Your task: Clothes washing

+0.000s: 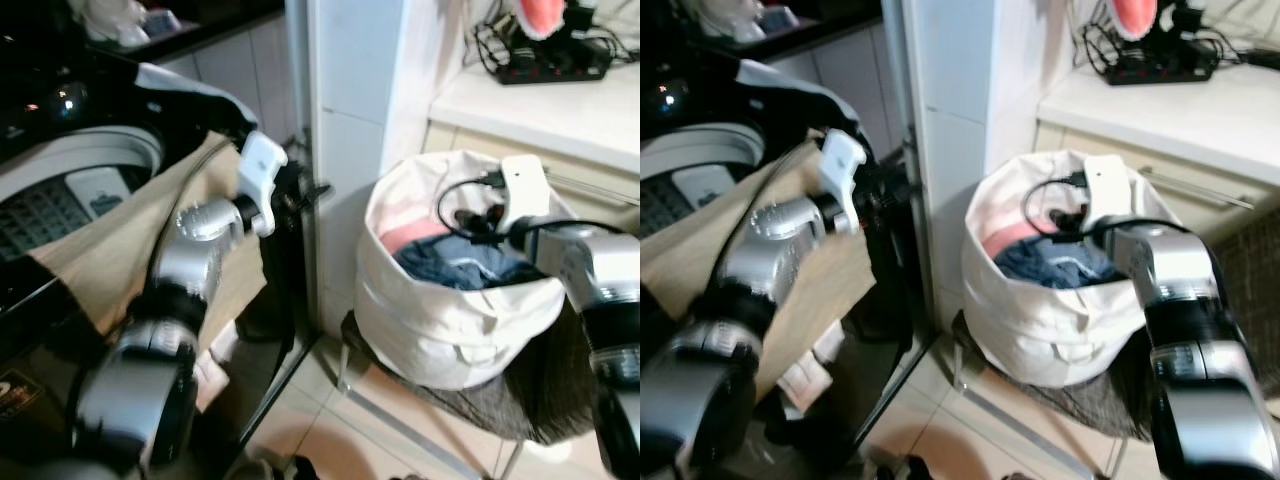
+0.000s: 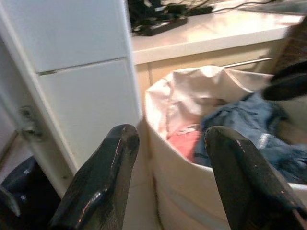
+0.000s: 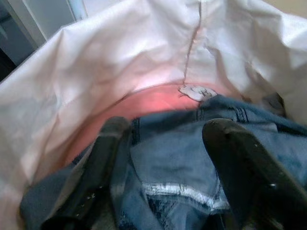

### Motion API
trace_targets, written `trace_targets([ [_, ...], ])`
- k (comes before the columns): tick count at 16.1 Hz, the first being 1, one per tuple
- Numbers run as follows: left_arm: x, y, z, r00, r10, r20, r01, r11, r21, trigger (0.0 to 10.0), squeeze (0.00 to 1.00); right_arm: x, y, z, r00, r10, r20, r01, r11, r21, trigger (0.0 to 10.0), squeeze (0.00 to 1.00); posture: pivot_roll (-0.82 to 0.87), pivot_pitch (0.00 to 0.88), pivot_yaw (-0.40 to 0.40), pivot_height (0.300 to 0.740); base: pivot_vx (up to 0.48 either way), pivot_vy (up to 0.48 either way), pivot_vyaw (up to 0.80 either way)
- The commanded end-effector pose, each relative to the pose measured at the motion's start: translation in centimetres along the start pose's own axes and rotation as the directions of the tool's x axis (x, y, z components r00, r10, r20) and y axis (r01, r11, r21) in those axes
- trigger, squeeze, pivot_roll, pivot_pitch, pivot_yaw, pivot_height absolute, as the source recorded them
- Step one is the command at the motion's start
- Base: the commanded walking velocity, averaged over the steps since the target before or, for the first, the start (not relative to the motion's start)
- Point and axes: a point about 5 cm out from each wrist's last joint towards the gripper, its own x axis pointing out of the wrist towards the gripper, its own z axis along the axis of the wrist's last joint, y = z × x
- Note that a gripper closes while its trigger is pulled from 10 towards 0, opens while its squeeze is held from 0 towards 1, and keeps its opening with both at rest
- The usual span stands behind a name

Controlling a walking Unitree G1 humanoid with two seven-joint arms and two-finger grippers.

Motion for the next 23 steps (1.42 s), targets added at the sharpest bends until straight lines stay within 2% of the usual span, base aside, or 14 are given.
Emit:
trace_targets([
  [1, -0.3, -0.9, 0.9, 0.999, -0.043, 0.001, 0.043, 0.998, 0.044, 10.0, 0.00, 0.7, -0.1, 0.8, 0.999, 0.033, 0.036, -0.033, 0.999, -0.014, 10.0, 1.00, -0.02, 0.000, 0.050, 0.740, 0.000, 0.000, 0.00],
  [4, -1.0, -1.8, 1.7, 0.997, -0.079, 0.002, 0.079, 0.994, 0.079, 10.0, 0.00, 1.3, -0.3, 0.3, 0.999, 0.034, -0.014, -0.034, 0.999, -0.017, 10.0, 1.00, 0.02, 0.000, 0.044, 0.740, 0.000, 0.000, 0.00],
  [5, -1.4, -2.3, 2.0, 0.992, -0.122, -0.011, 0.122, 0.989, 0.082, 10.0, 0.00, 1.5, -0.4, -0.1, 0.998, 0.032, -0.047, -0.033, 0.999, -0.019, 10.0, 1.00, 0.03, 0.000, 0.044, 0.740, 0.000, 0.000, 0.00],
  [7, -2.6, -3.9, 2.3, 0.968, -0.233, -0.090, 0.240, 0.967, 0.087, 10.0, 0.00, 2.0, -0.5, -1.6, 0.990, 0.011, -0.142, -0.016, 0.999, -0.038, 10.0, 1.00, 0.05, 0.000, 0.051, 0.740, 0.000, 0.000, 0.00],
  [8, -3.0, -4.5, 2.3, 0.958, -0.258, -0.122, 0.270, 0.959, 0.087, 10.0, 0.00, 2.3, -0.4, -2.5, 0.984, -0.013, -0.179, -0.001, 0.997, -0.076, 10.0, 1.00, 0.06, 0.000, 0.055, 0.740, 0.000, 0.000, 0.00],
  [10, -3.1, -4.7, 2.5, 0.958, -0.256, -0.126, 0.268, 0.960, 0.087, 10.0, 0.00, 2.5, -0.3, -3.0, 0.983, -0.013, -0.184, 0.000, 0.998, -0.070, 10.0, 1.00, 0.06, 0.000, 0.061, 0.740, 0.000, 0.000, 0.00],
  [11, -2.8, -4.3, 2.9, 0.974, -0.193, -0.116, 0.204, 0.974, 0.096, 10.0, 0.00, 2.8, 0.1, -3.7, 0.989, -0.009, -0.149, -0.002, 0.997, -0.074, 10.0, 1.00, 0.08, 0.000, 0.067, 0.740, 0.000, 0.000, 0.00],
  [13, -2.9, -4.3, 3.3, 0.978, -0.172, -0.115, 0.184, 0.978, 0.100, 10.0, 0.00, 2.9, 0.0, -4.4, 0.988, -0.027, -0.154, 0.018, 0.998, -0.058, 10.0, 0.00, 0.09, 0.000, 0.068, 0.740, 0.000, 0.000, 0.00],
  [16, -3.3, -4.5, 3.3, 0.980, -0.147, -0.133, 0.163, 0.980, 0.113, 10.0, 0.00, 2.9, -0.2, -6.2, 0.976, -0.062, -0.207, 0.037, 0.992, -0.123, 10.0, 0.00, 0.11, 0.000, 0.066, 0.740, 0.000, 0.000, 0.00],
  [17, -3.4, -4.7, 3.3, 0.980, -0.146, -0.135, 0.161, 0.980, 0.114, 10.0, 0.00, 2.9, -0.3, -6.6, 0.975, -0.075, -0.208, 0.051, 0.992, -0.117, 10.0, 0.00, 0.12, 0.000, 0.063, 0.740, 0.000, 0.000, 0.00],
  [20, -3.2, -5.0, 3.6, 0.992, -0.090, -0.087, 0.097, 0.992, 0.080, 10.0, 0.00, 3.1, -0.1, -6.4, 0.986, -0.087, -0.143, 0.077, 0.994, -0.077, 10.0, 0.00, 0.13, 0.000, 0.061, 0.740, 0.000, 0.000, 0.00],
  [21, -3.1, -4.7, 3.0, 0.995, -0.025, -0.092, 0.032, 0.996, 0.079, 10.0, 0.00, 3.1, 0.0, -6.3, 0.988, -0.082, -0.133, 0.069, 0.992, -0.101, 10.0, 0.00, 0.12, 0.000, 0.065, 0.740, 0.000, 0.000, 0.00],
  [23, -2.9, -4.4, 2.9, 0.996, 0.035, -0.084, -0.027, 0.996, 0.086, 10.0, 0.00, 3.1, -0.2, -5.8, 0.989, -0.110, -0.101, 0.095, 0.986, -0.137, 10.0, 0.00, 0.12, 0.000, 0.063, 0.740, 0.000, 0.000, 0.00],
])
